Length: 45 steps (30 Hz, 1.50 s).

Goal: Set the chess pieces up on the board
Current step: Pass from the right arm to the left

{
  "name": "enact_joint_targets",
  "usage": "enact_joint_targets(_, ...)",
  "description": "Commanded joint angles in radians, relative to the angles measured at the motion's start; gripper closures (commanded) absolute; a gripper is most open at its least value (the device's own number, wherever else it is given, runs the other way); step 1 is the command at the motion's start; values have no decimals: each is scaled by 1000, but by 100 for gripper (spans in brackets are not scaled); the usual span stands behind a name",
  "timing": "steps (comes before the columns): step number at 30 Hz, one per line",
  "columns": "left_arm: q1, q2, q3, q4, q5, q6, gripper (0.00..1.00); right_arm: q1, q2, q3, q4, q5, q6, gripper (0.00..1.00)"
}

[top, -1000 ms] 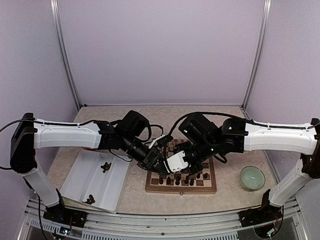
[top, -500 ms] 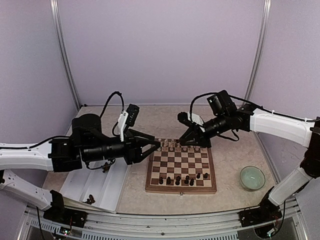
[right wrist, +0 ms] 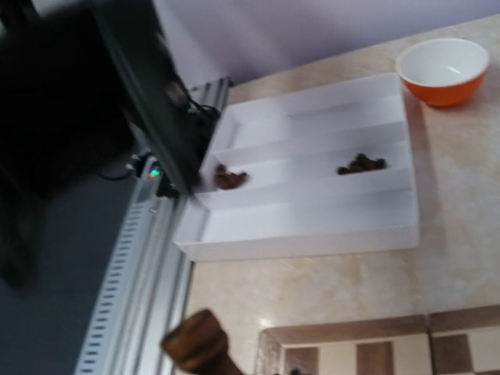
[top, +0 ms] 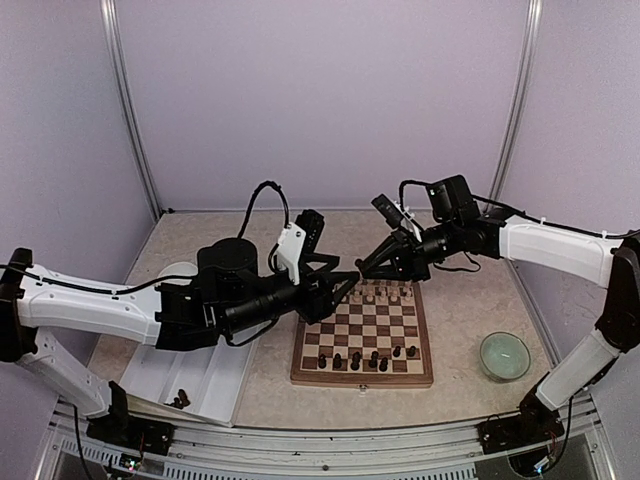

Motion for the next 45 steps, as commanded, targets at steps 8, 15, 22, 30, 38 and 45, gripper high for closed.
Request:
enact_joint_targets(8,45,94,106,25,98,-30,49,-5,-10,-25,22,-79,12,94)
enact_joint_targets(15,70,134,127,17,150,-59,57,-5,-18,-26,19,-82,7,93)
enact_joint_targets(22,82,150,135,6,171,-76,69,-5,-17,-32,17,-82,4,93)
enact_joint_targets(30,105,136,123,0,202,-87,85,-5,-17,-26,-14,-58,-37,81)
enact_joint_targets(38,105,14,78,-205,116,-124,86,-48,-88,-63,-173,82,-297,43)
enact_joint_targets(45,6,-85,-56,-420,-55,-263,86,-98,-142,-193,-76,317,-365,41)
